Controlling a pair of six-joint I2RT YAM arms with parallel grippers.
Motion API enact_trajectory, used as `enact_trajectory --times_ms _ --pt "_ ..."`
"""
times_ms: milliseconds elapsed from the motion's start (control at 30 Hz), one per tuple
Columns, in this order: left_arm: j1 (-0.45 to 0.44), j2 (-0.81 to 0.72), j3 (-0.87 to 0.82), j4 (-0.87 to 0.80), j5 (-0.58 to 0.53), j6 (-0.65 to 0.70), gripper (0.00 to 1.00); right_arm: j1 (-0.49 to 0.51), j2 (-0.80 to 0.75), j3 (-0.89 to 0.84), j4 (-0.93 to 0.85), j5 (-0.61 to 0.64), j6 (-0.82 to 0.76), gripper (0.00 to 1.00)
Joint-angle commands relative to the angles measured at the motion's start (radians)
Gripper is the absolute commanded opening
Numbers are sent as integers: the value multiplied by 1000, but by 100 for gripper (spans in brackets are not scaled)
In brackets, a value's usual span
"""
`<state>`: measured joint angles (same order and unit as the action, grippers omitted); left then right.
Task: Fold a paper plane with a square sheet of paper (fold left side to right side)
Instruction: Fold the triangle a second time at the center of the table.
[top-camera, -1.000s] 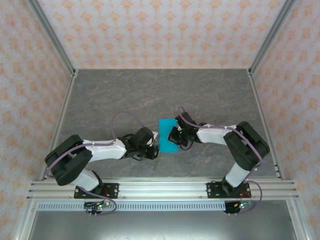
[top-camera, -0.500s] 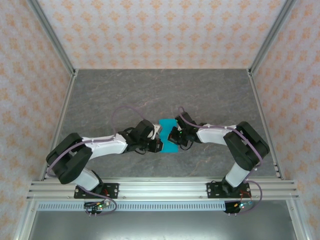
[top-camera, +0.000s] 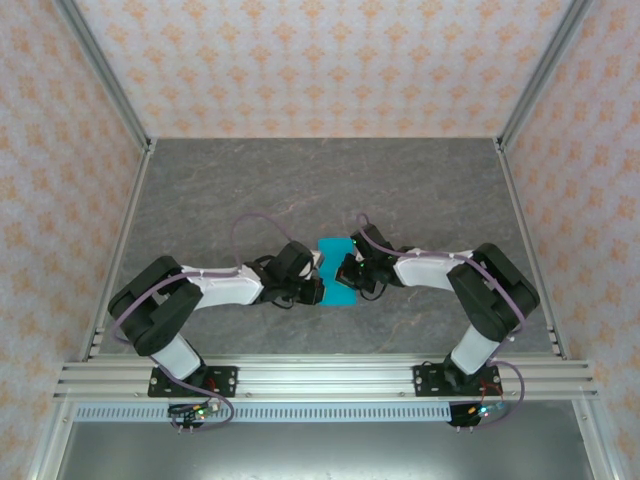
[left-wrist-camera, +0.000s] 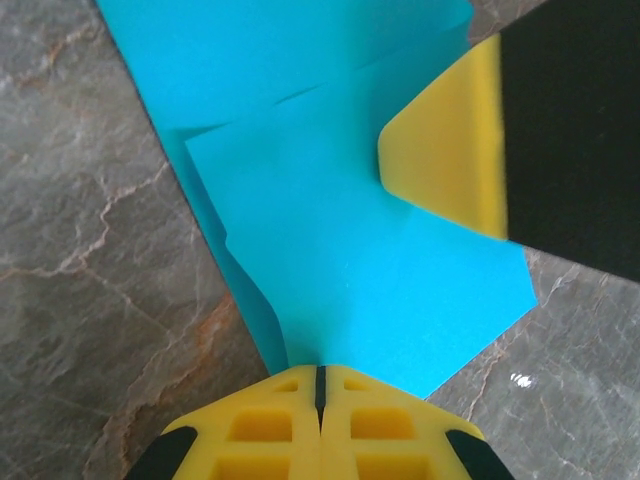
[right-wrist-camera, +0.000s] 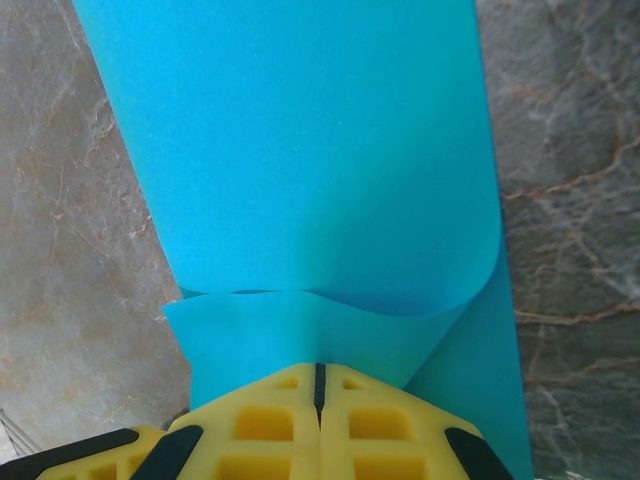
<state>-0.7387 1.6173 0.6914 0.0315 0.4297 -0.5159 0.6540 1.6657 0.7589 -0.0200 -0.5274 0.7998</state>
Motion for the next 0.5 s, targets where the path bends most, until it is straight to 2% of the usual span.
enact_trajectory --times_ms 0,167,467 --pt "1 22 -29 39 -5 -13 6 4 -22 -17 9 0 -12 0" --pt "-2 22 -23 29 5 -8 6 4 -23 -9 8 -9 -16 0" --pt "-46 48 27 -112 -113 37 5 11 -161 -26 -14 50 -32 0"
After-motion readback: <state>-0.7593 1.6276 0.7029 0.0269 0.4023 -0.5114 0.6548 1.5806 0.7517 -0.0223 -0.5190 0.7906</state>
